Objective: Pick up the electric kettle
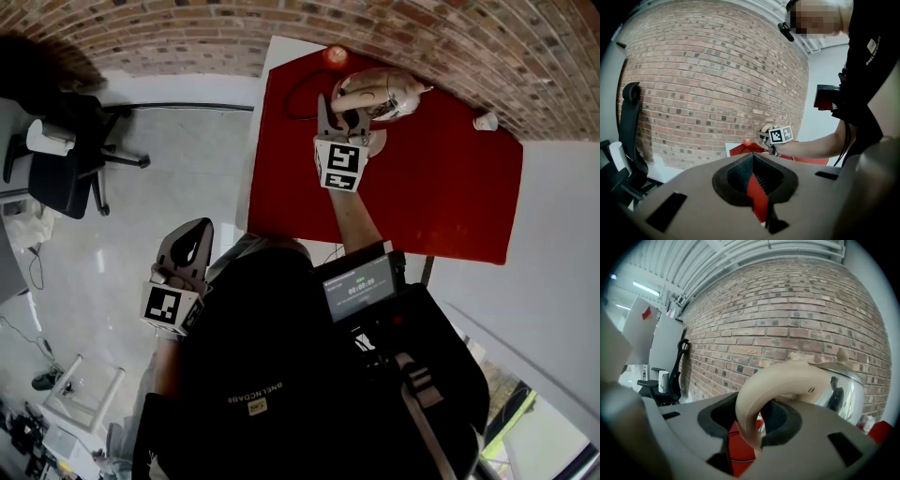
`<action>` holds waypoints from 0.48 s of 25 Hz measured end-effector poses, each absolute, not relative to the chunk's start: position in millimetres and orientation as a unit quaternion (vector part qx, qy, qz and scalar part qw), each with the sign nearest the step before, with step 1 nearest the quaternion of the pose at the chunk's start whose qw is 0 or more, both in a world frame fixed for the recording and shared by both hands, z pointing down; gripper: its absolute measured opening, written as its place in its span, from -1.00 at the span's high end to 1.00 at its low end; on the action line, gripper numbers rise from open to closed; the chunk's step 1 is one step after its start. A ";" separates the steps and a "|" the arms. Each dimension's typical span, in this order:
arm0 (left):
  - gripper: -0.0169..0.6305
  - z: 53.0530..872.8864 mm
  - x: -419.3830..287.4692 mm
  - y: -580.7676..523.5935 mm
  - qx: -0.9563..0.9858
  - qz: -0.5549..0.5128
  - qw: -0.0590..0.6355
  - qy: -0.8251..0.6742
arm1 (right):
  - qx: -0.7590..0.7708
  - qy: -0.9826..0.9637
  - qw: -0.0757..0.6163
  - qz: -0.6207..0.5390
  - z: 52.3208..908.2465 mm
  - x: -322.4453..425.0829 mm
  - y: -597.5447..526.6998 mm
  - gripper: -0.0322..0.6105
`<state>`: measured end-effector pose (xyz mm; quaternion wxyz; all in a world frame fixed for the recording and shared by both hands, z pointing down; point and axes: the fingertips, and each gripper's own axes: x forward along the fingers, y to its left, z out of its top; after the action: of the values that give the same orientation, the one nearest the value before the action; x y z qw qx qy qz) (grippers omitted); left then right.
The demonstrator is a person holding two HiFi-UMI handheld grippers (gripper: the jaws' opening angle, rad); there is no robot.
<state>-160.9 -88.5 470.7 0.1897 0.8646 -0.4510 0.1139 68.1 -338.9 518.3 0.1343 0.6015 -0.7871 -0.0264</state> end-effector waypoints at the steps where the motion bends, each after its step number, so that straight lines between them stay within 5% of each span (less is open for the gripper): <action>1: 0.93 468.7 -159.2 -89.3 0.867 0.112 0.185 -0.449 | 0.595 -0.792 0.134 -0.029 513.4 64.9 -337.9 0.45; 12: 0.93 449.1 -141.0 -102.3 0.882 0.080 0.167 -0.433 | 0.506 -0.852 0.129 -0.035 460.0 27.7 -313.4 0.45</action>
<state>-141.0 -102.3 449.1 0.1673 0.8819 -0.4334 0.0802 27.7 -313.4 460.0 0.1291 0.5057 -0.8522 -0.0354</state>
